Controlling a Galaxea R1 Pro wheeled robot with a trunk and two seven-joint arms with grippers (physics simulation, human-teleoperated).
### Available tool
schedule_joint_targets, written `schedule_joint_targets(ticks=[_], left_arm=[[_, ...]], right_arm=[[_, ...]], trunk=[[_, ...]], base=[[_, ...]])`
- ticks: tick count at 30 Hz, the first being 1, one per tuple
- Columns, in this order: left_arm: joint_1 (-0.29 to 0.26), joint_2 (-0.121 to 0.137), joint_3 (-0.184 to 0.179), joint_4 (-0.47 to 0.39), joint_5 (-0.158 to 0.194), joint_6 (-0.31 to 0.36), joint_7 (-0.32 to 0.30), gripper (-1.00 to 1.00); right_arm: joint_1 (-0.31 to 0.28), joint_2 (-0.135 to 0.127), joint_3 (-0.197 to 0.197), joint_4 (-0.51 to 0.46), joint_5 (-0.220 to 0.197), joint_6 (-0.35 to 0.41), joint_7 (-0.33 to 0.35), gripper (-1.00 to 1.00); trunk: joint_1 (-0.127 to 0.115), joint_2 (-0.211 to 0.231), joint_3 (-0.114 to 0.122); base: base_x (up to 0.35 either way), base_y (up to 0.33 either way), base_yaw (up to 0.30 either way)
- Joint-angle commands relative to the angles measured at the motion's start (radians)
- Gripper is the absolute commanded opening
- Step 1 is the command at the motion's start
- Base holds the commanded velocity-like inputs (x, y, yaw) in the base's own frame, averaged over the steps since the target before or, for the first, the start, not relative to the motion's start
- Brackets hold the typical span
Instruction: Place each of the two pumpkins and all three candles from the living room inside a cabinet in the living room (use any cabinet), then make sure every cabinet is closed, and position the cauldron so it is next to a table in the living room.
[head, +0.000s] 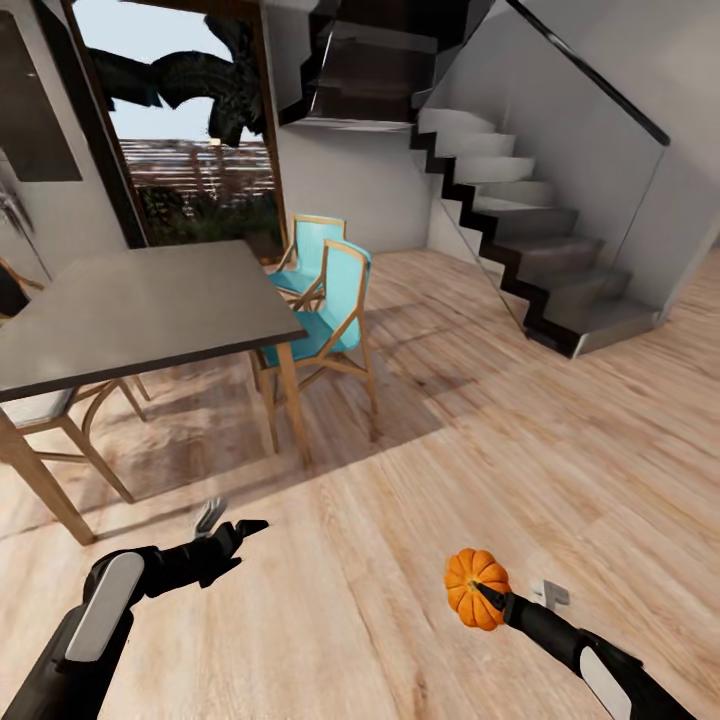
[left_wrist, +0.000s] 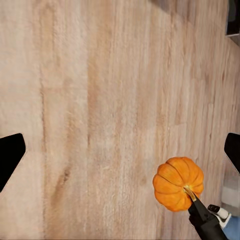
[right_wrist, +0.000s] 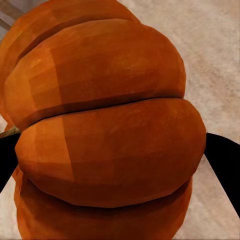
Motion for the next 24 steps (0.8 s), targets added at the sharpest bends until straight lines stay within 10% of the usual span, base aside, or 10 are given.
schedule_joint_targets(ticks=[1, 24], left_arm=[[-0.001, 0.0, 0.001, -0.001, 0.011, 0.004, 0.01, 1.0], [-0.001, 0.0, -0.001, 0.007, 0.011, 0.004, 0.01, 1.0]], right_arm=[[0.0, -0.001, 0.001, -0.002, -0.013, 0.008, 0.001, -1.0], [0.0, 0.002, 0.003, -0.003, -0.004, -0.008, 0.015, -1.0]], trunk=[[0.0, 0.0, -0.001], [0.0, 0.0, -0.001]], base=[[0.015, 0.198, 0.292], [0.08, 0.265, 0.293]])
